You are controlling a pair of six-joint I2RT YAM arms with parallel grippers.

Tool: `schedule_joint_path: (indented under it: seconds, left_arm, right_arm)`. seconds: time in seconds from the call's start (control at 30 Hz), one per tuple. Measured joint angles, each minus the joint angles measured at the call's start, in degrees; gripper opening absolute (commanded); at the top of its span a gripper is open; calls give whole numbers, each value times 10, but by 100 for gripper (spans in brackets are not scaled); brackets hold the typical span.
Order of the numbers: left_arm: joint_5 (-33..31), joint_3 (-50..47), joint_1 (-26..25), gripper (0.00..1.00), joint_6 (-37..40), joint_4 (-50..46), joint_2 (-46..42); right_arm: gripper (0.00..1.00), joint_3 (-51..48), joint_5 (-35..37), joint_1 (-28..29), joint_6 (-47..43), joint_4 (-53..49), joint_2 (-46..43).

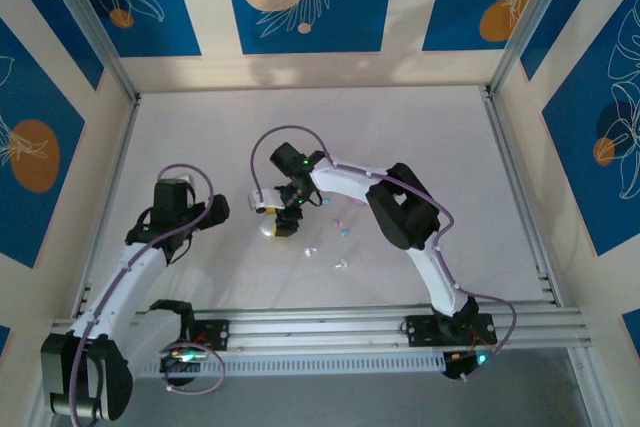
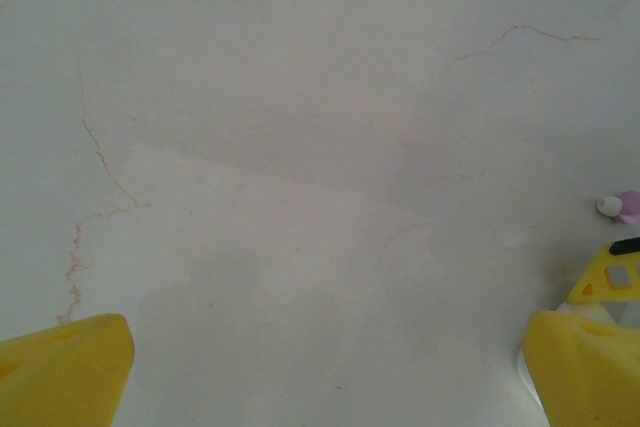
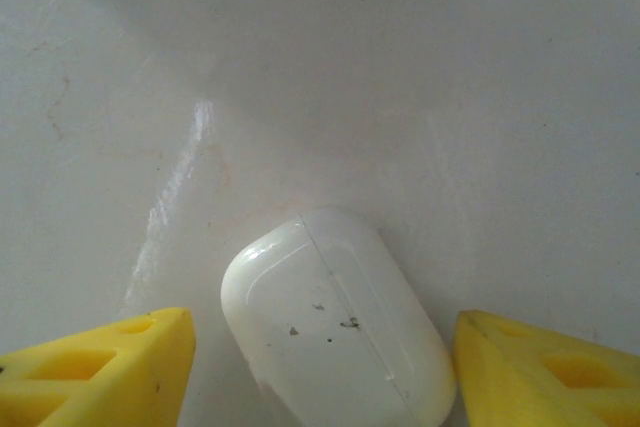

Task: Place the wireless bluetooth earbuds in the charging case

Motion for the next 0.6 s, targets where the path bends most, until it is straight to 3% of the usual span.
schedule_joint_path:
  seconds: [0.23,0.4,0.6]
  left_arm:
    - [0,0,0,100,0,0,0]
    - [0,0,0,100,0,0,0]
    - [0,0,0,100,0,0,0]
  right_arm:
    - [68,-52,7,1,2,19,-20]
    - [62,-95,20,6,10,49,-44]
    - [61,-109,48,16,35,89,-49]
